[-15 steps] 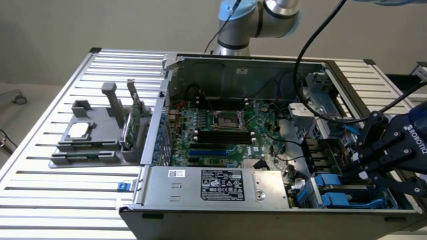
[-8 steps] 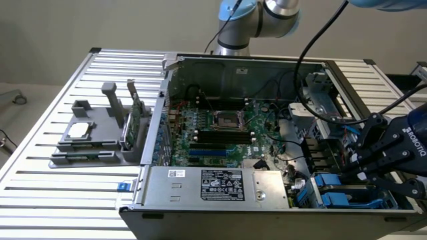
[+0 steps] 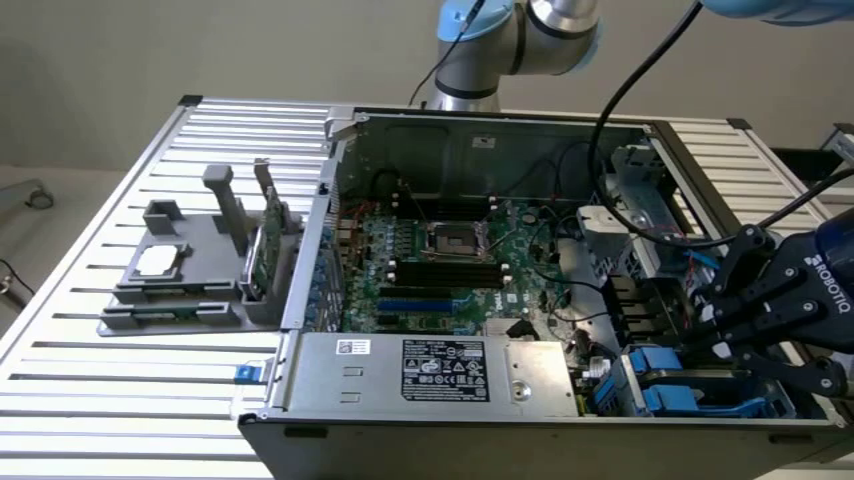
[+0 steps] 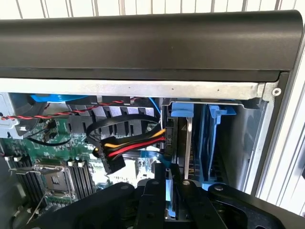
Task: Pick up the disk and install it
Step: 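Insert the second disk wire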
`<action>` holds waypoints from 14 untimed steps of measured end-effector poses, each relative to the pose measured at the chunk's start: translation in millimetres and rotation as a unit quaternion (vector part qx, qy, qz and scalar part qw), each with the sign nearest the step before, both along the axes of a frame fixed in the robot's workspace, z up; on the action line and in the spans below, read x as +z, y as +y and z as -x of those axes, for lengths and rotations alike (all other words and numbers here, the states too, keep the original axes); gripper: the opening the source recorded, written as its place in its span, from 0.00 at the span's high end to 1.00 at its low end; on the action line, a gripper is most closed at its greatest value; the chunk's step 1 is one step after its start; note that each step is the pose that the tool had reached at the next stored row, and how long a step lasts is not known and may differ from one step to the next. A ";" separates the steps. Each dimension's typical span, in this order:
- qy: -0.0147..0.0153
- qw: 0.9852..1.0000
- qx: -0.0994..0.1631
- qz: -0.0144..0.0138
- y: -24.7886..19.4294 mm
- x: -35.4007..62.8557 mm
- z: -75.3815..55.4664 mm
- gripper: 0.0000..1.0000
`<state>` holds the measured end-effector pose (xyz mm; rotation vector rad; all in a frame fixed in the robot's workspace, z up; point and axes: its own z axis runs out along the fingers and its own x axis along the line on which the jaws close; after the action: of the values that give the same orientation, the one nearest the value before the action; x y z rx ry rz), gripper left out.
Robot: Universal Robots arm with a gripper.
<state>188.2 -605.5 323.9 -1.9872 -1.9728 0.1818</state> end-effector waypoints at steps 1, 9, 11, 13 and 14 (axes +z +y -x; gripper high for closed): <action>0.000 1.000 0.000 -0.002 -0.2 0.0 0.0 0.84; 0.000 1.000 0.000 -0.011 -1.0 0.9 0.1 0.58; 0.000 1.000 0.000 -0.012 -1.1 2.2 0.5 0.53; 0.000 1.000 0.000 -0.013 -1.1 4.5 1.9 0.46; 0.000 1.000 0.000 -0.014 -1.1 6.1 3.1 0.46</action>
<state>185.2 -606.6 330.0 -1.9702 -1.9645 0.1544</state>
